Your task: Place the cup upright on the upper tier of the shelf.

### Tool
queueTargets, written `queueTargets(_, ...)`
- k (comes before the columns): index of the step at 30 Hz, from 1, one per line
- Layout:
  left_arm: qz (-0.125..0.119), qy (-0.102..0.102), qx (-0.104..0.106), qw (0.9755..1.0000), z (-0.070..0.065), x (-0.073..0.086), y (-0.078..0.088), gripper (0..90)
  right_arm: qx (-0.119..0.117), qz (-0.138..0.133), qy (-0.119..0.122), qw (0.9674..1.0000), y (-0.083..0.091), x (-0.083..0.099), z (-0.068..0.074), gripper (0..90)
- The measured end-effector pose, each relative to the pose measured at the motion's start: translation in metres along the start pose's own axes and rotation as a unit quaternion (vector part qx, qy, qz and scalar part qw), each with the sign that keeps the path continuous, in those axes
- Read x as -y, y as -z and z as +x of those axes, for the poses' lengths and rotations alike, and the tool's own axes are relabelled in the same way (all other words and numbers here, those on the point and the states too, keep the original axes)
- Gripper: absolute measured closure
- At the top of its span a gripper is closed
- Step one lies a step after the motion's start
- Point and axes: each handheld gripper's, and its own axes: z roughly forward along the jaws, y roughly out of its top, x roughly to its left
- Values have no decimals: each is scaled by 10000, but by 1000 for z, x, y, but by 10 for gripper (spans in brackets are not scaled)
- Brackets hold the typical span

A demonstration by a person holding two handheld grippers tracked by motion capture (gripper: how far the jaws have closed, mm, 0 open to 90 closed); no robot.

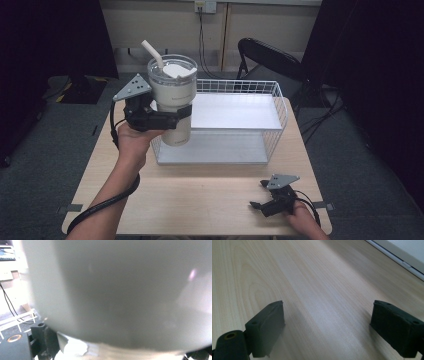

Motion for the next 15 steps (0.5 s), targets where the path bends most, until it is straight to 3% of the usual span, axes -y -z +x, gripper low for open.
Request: queueTargets(15,12,-103,-16,9999,1,-24,-12,97,-2,3,-3,10000,0,0,0,110)
